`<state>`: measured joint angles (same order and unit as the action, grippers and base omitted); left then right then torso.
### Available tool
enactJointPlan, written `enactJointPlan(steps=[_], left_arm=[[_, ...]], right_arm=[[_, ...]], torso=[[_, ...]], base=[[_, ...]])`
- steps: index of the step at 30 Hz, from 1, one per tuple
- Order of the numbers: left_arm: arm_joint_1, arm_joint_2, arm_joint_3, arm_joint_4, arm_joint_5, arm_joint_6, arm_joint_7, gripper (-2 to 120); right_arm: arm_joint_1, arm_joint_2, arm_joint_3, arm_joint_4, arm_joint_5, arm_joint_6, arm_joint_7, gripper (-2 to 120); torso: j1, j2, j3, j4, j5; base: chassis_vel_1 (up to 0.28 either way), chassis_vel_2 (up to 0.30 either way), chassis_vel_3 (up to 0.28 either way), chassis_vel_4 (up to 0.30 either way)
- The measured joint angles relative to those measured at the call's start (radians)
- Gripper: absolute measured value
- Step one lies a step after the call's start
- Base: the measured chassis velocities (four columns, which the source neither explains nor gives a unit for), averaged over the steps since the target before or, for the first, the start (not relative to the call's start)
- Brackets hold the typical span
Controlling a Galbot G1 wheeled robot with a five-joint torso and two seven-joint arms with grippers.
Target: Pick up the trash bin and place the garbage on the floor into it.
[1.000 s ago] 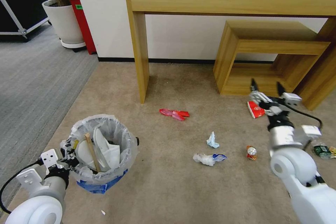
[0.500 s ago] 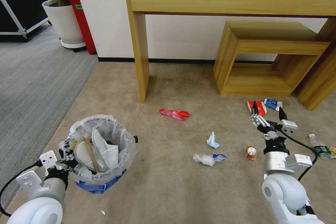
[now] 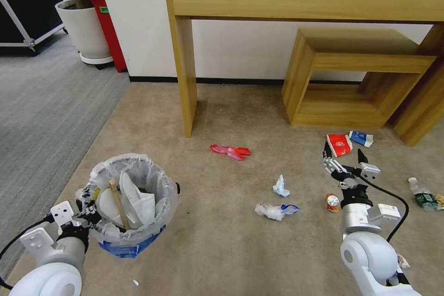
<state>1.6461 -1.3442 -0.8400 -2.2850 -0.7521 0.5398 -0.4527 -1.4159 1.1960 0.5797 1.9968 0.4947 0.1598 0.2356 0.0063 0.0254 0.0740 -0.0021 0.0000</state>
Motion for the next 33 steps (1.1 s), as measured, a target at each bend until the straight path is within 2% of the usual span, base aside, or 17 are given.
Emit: enactJointPlan(steps=[10,12,14,15,17,18,19,20,23,24,25,27,33], left_arm=[[0.001,-0.011,0.002,0.003,0.012,-0.007,0.003,0],[0.001,-0.012,0.004,0.005,0.015,-0.008,0.004,0],[0.0,-0.013,0.006,0.008,0.016,-0.008,0.004,0],[0.0,-0.013,0.006,0.008,0.016,-0.008,0.004,0],[-0.003,-0.014,0.007,0.013,0.017,-0.008,0.004,0],[-0.004,-0.015,0.008,0.015,0.017,-0.008,0.004,0],[-0.006,-0.016,0.009,0.018,0.017,-0.008,0.004,0],[-0.006,-0.016,0.009,0.018,0.017,-0.008,0.004,0],[-0.012,-0.021,0.015,0.033,0.019,-0.008,0.003,0],[-0.012,-0.021,0.015,0.033,0.019,-0.008,0.003,0],[-0.016,-0.025,0.017,0.042,0.021,-0.008,0.002,0],[-0.027,-0.032,0.023,0.059,0.025,-0.008,0.002,0],[-0.052,-0.047,0.041,0.088,0.036,-0.008,-0.002,0]], right_arm=[[0.008,-0.009,-0.018,-0.004,0.019,0.015,0.021,100],[0.007,-0.017,-0.028,0.01,0.05,-0.016,0.041,100],[0.008,-0.042,-0.061,0.042,0.152,-0.137,0.164,100],[0.008,-0.042,-0.061,0.042,0.152,-0.137,0.164,100],[0.019,-0.066,-0.094,0.062,0.308,-0.264,0.3,100],[0.023,-0.071,-0.102,0.065,0.357,-0.297,0.338,100],[0.034,-0.078,-0.115,0.071,0.454,-0.357,0.43,100],[0.034,-0.078,-0.115,0.071,0.454,-0.357,0.43,100],[0.067,-0.091,-0.128,0.075,0.78,-0.491,0.691,100],[0.067,-0.091,-0.128,0.075,0.78,-0.491,0.691,100],[0.069,-0.094,-0.127,0.065,0.873,-0.51,0.771,100],[0.062,-0.096,-0.114,0.053,0.968,-0.523,0.845,100],[0.053,-0.071,-0.097,-0.014,1.023,-0.514,0.888,100]], torso=[[0.001,0.0,0.001,0.0001,0.0002],[0.001,0.0,0.001,0.0,-0.0001],[0.0,0.0,0.0,-0.0001,0.0001],[0.0,0.0,0.0,-0.0001,0.0001],[0.0,0.0,0.0,-0.0001,-0.0002],[0.0,0.0,0.0,-0.0001,-0.0001],[0.0,0.0,0.0,-0.0001,0.0002],[0.0,0.0,0.0,-0.0001,0.0002],[0.0,0.0,0.0,0.0001,0.0001],[0.0,0.0,0.0,0.0001,0.0001],[0.0,0.0,0.0,0.0,0.0001],[0.0,0.0,0.0,0.0,0.0],[0.0,0.0,0.0,-0.0001,0.0]], base=[[-0.17,0.185,0.166,-0.177],[-0.083,0.068,0.052,-0.094],[0.0,0.0,0.0,0.0],[0.0,0.0,0.0,0.0],[0.021,-0.025,-0.018,0.021],[0.041,-0.051,-0.044,0.043],[0.0,0.0,0.0,0.0],[0.0,0.0,0.0,0.0],[0.0,0.0,0.0,0.0],[0.0,0.0,0.0,0.0],[0.0,0.0,0.0,0.0],[0.0,0.0,0.0,0.0],[0.0,0.0,0.0,0.0]])
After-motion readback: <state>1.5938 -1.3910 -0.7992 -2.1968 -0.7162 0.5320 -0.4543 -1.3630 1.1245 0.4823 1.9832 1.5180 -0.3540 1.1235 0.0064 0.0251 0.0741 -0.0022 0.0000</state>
